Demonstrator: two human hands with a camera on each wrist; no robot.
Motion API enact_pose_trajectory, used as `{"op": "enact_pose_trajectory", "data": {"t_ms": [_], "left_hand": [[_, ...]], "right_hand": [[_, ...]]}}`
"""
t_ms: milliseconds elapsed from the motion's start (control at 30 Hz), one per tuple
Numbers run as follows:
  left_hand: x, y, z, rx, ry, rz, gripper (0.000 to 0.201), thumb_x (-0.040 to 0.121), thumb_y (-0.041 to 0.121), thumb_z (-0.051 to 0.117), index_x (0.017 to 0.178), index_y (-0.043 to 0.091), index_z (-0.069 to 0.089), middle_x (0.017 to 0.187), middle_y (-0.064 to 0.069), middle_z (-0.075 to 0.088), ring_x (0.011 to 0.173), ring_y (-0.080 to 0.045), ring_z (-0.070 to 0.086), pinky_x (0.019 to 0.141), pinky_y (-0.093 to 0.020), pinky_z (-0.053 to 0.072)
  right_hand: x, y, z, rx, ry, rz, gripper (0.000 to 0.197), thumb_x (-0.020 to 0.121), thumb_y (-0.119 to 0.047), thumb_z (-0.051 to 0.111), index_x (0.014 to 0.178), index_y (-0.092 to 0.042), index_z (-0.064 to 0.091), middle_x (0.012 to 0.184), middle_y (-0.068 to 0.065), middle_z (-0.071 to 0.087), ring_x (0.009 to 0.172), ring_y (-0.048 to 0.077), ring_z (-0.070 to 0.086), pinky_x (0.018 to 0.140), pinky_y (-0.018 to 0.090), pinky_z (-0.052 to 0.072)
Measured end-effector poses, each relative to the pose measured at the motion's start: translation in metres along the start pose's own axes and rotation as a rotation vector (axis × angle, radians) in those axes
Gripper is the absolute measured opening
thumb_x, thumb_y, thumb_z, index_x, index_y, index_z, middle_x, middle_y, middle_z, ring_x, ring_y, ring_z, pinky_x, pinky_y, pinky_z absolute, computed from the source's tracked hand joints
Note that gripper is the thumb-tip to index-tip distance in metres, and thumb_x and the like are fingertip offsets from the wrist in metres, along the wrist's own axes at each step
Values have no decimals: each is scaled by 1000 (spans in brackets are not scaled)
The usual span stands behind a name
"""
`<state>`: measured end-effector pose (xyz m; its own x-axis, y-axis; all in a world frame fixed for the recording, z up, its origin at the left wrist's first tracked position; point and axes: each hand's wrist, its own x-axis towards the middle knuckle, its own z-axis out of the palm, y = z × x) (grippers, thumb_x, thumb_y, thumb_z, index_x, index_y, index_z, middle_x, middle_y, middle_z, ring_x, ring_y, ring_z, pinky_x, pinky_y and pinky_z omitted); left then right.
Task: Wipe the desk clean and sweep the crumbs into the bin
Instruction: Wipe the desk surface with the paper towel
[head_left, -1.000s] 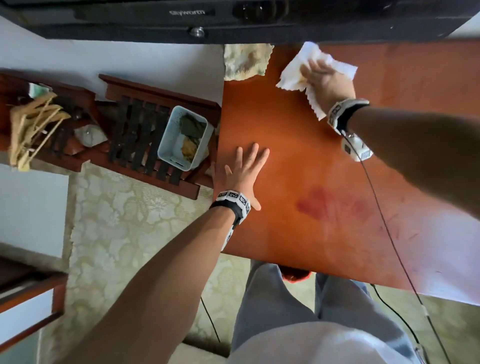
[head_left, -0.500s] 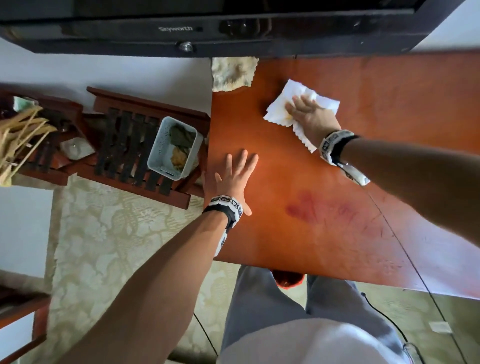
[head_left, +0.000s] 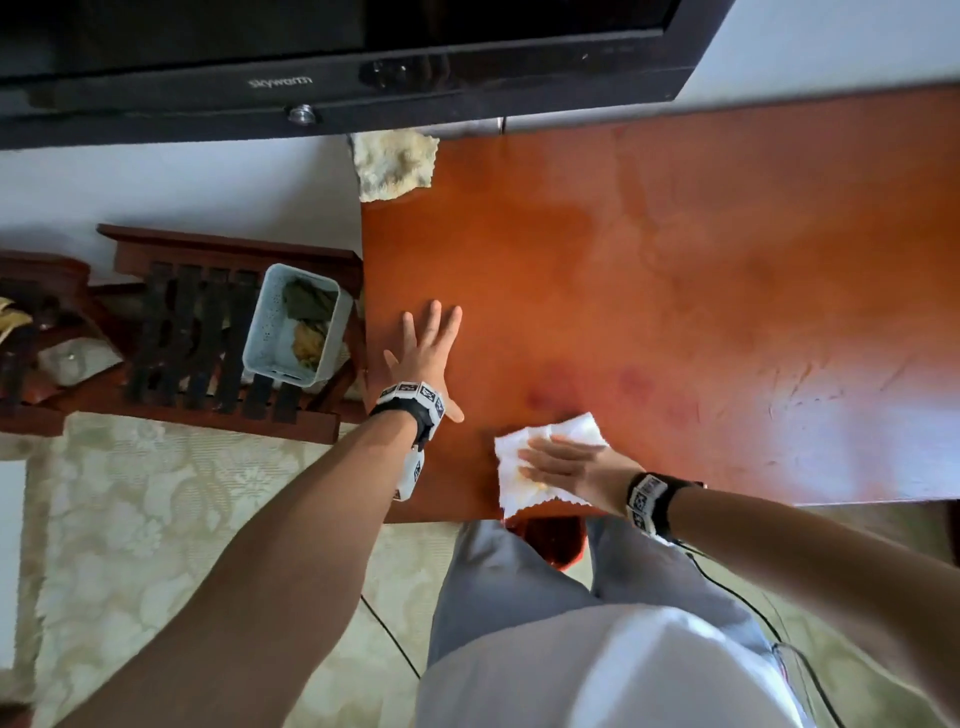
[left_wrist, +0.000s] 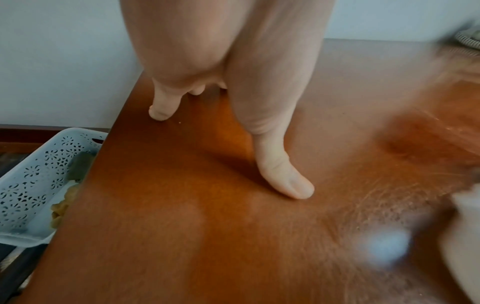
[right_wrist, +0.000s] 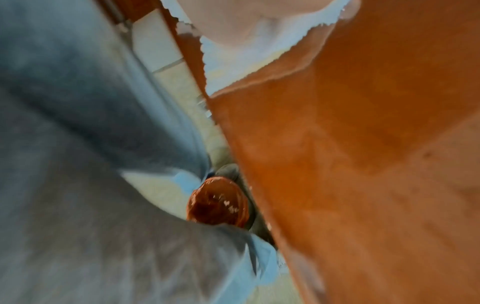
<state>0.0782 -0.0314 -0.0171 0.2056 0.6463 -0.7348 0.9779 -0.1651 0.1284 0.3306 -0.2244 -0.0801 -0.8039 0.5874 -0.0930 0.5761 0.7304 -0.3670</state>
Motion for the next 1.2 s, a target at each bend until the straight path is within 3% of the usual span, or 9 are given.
{"op": "enact_pose_trajectory", "data": {"t_ms": [333,500,633,733,867,933,1000,1067,1200], "left_hand": [[5,44,-14,53,23,115,167,46,48,100,156,36,-25,164,4,-33,153,-31,-24,117,-70,6],[18,59,-7,78,19,67,165,45,49,101,157,35,-20,165,6,-30,154,-34,-20,113,-76,17],[23,57,-6,86,19,62,168,42,52,100,157,39,-21,164,8,-31,154,-32,-21,113,-76,17],[25,60,-10,45,-9,34,168,40,47,102,156,42,-21,163,11,-33,153,-30,-23,113,-77,13],[23,62,-11,18,-13,1,170,37,43,103,155,44,-20,162,14,-33,154,-27,-22,114,-75,13],[24,61,-10,14,-5,-13,171,37,43,103,155,45,-20,162,15,-33,154,-26,-22,116,-74,13],[23,60,-9,15,4,-17,171,36,44,103,154,46,-21,163,16,-32,154,-25,-21,116,-73,14],[23,60,-9,14,14,-18,171,35,44,103,154,47,-20,163,16,-31,154,-24,-20,117,-72,15],[20,61,-11,16,19,-23,170,37,44,103,154,47,-20,162,17,-32,154,-23,-20,117,-70,14]], "right_hand": [[-27,5,3,3,-111,-306,43,95,-15,60,137,-21,58,154,-4,41,144,18,36,113,39,38],[7,77,-47,33,-10,71,73,78,5,74,144,-18,52,151,1,45,137,22,46,115,37,27],[43,155,-80,5,34,160,79,81,13,55,150,-21,40,156,0,37,142,21,38,116,34,22],[87,224,-103,-52,43,289,80,90,14,41,155,-25,12,163,-1,17,150,20,18,122,32,14],[139,300,-147,-131,35,387,68,99,5,41,157,-21,19,164,3,17,150,25,19,119,37,17],[156,331,-166,-165,21,440,61,102,-3,40,157,-21,21,162,6,24,148,27,27,115,44,30],[166,352,-177,-185,9,509,63,99,-4,46,153,-27,23,154,5,42,134,29,48,95,50,52],[170,362,-174,-178,-23,547,67,96,-2,48,151,-29,21,150,4,46,126,31,55,83,50,58],[157,332,-165,-207,-79,546,65,103,-8,36,158,-22,4,165,3,11,150,27,18,101,46,46]]}}
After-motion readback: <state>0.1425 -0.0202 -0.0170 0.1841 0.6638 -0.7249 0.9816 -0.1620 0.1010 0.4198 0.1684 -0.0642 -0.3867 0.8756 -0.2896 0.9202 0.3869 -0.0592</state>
